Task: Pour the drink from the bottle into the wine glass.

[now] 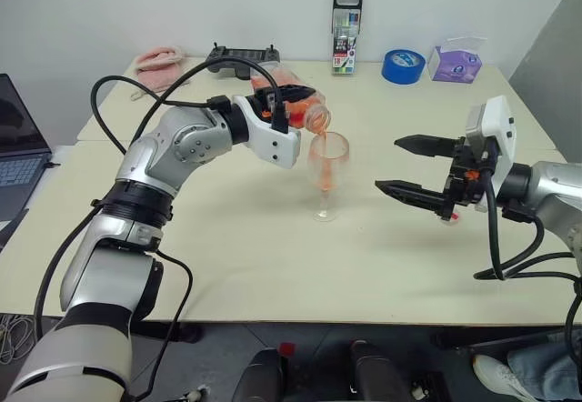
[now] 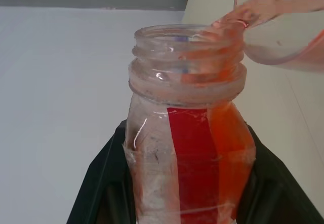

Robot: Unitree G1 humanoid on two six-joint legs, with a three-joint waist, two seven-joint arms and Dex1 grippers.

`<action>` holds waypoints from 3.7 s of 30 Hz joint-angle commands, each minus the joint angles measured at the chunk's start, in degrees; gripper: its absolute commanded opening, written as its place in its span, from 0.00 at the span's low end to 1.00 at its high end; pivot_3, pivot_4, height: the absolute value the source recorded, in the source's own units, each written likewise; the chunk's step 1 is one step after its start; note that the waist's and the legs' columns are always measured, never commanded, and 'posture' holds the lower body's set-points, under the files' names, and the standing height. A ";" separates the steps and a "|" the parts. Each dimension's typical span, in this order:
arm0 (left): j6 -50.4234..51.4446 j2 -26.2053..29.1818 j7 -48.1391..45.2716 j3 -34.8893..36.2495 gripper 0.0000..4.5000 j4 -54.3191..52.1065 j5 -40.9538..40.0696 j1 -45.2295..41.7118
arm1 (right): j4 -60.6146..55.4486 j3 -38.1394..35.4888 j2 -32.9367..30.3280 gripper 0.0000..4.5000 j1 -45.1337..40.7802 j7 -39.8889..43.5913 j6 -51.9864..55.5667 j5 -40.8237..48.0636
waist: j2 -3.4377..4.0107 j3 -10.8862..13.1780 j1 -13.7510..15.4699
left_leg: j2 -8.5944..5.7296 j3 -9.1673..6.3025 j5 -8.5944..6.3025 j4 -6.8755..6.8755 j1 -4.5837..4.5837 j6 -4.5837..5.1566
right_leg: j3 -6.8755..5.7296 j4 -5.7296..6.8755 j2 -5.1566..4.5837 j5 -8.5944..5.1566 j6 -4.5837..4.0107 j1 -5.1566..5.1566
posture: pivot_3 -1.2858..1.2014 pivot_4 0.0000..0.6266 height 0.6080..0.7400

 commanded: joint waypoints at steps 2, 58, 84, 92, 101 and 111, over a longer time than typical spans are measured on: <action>-1.76 0.77 1.82 0.04 0.40 0.03 0.16 -3.05 | -0.78 -0.59 -0.27 1.00 -1.02 -0.07 -0.95 -0.32 | 0.00 0.00 0.00 | 0.00 0.00 0.00 0.00 0.00 0.00 | 0.00 0.00 0.00 0.00 0.00 0.00 | 0.52 0.24 1.00; -5.99 1.71 3.69 -1.25 0.40 3.38 1.84 -5.97 | 1.21 0.00 -0.37 1.00 -1.16 1.26 -1.86 -3.43 | 0.00 0.00 -0.01 | -0.04 0.00 0.00 0.03 0.01 0.01 | 0.00 0.05 0.00 0.01 0.00 0.00 | 0.52 0.24 1.00; 52.95 -8.37 -1.01 24.17 0.40 -18.35 -46.55 14.65 | 4.29 1.45 6.19 1.00 -14.34 -3.05 1.34 -0.13 | 0.01 -0.01 -1.39 | 0.12 -0.13 0.00 0.06 0.05 0.01 | -0.01 0.18 0.01 0.01 0.00 -0.02 | 0.52 0.24 1.00; 60.60 -13.71 11.03 30.62 0.40 -18.09 -47.71 20.86 | 4.65 8.11 12.16 1.00 -23.93 -7.15 4.89 -1.87 | 0.02 -0.03 -0.92 | 0.09 -0.53 0.01 0.04 0.04 -0.02 | -0.07 0.13 -0.01 0.01 -0.02 -0.04 | 0.52 0.24 1.00; 54.66 -13.93 12.13 28.41 0.40 -17.96 -42.68 29.98 | 4.25 8.76 10.58 1.00 -22.63 -3.64 4.42 -2.23 | 0.04 -0.05 -0.85 | 0.03 -0.54 0.01 0.06 0.02 -0.02 | -0.05 0.08 -0.11 0.03 -0.01 -0.02 | 0.52 0.24 1.00; 54.79 -15.13 16.86 30.09 1.00 -20.45 -42.53 33.19 | 4.55 8.99 9.62 1.00 -21.92 -1.84 3.76 -3.87 | 0.10 -0.11 -1.03 | 0.04 -0.51 0.00 0.01 0.06 -0.01 | -0.03 0.10 -0.08 0.03 -0.01 -0.02 | 0.52 0.24 1.00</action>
